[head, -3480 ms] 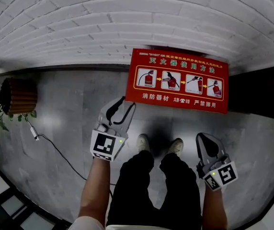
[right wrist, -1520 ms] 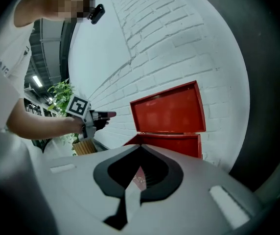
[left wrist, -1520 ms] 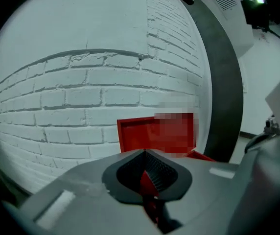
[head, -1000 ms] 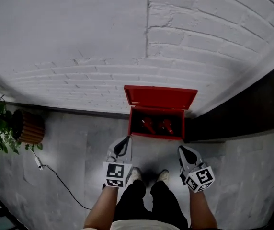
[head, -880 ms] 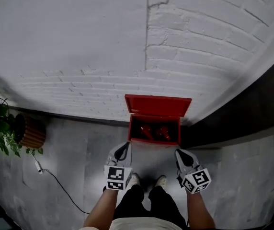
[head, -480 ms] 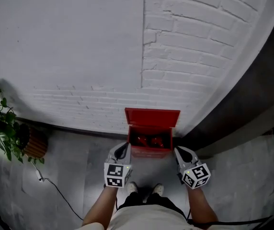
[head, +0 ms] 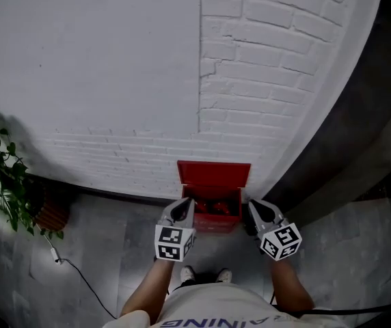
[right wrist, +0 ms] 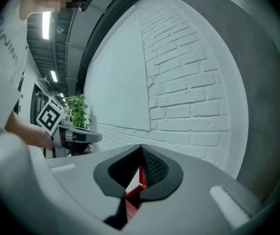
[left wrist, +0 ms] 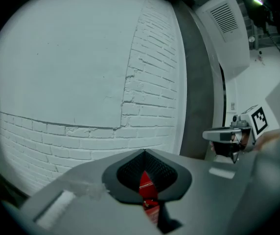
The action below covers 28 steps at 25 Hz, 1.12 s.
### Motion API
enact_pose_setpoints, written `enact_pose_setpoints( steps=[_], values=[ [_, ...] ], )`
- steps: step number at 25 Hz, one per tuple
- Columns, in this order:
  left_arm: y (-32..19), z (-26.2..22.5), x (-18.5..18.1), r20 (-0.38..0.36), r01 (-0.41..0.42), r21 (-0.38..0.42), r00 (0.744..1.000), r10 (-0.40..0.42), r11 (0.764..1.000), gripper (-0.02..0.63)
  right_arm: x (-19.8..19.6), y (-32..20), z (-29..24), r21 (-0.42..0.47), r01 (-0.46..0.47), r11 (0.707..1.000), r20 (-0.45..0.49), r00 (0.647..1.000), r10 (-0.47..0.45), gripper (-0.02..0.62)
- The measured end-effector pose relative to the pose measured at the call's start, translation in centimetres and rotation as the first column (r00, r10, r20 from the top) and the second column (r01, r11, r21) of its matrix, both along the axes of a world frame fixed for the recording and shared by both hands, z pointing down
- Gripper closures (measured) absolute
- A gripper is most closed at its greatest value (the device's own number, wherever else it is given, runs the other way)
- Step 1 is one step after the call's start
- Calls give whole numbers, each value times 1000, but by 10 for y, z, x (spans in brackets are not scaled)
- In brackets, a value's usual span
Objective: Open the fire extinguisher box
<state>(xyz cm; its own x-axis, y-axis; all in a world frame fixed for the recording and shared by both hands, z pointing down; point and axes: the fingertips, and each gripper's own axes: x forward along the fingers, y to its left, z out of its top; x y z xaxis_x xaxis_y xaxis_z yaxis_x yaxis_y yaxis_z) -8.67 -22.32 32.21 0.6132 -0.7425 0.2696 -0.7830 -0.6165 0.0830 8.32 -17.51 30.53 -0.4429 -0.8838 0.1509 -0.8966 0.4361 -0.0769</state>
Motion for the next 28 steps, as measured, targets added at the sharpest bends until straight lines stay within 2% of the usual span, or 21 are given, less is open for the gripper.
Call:
enact_pose_setpoints(
  steps=[8, 28],
  values=[
    [-5, -11, -2, 4, 13, 27, 1000, -13, 1000, 601, -2, 0, -8, 25, 9, 1000, 9, 1000, -10, 591],
    [0, -10, 5, 7, -23, 16, 1000, 23, 1000, 601, -1, 1, -11, 25, -10, 1000, 7, 1000, 10, 591]
  ],
)
